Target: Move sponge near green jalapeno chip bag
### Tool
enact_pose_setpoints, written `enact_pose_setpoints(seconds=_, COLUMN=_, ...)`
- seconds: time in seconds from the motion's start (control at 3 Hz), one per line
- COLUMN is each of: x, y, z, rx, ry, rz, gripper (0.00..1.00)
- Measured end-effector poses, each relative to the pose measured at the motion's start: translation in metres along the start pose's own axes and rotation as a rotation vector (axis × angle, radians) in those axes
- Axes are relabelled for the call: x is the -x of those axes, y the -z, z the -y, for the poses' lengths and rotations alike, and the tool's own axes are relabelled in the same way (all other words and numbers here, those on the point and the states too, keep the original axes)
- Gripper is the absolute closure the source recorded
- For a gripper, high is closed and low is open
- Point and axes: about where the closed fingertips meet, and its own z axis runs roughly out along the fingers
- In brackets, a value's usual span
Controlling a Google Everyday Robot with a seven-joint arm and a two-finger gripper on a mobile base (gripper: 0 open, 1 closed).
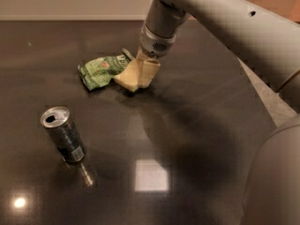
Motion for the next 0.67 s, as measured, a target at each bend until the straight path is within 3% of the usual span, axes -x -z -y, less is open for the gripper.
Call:
enact_pose_setpoints(seconds=0.33, x=0.0004, y=-0.0018, z=-0.0001, rx=0.002, ry=0.001, rz=0.000, gripper=0.00)
enact_pose_setpoints(seconds=0.67, x=0.0004, y=-0.0019, z=-0.0001, rx=0.002, ry=0.001, rz=0.000, gripper=0.00)
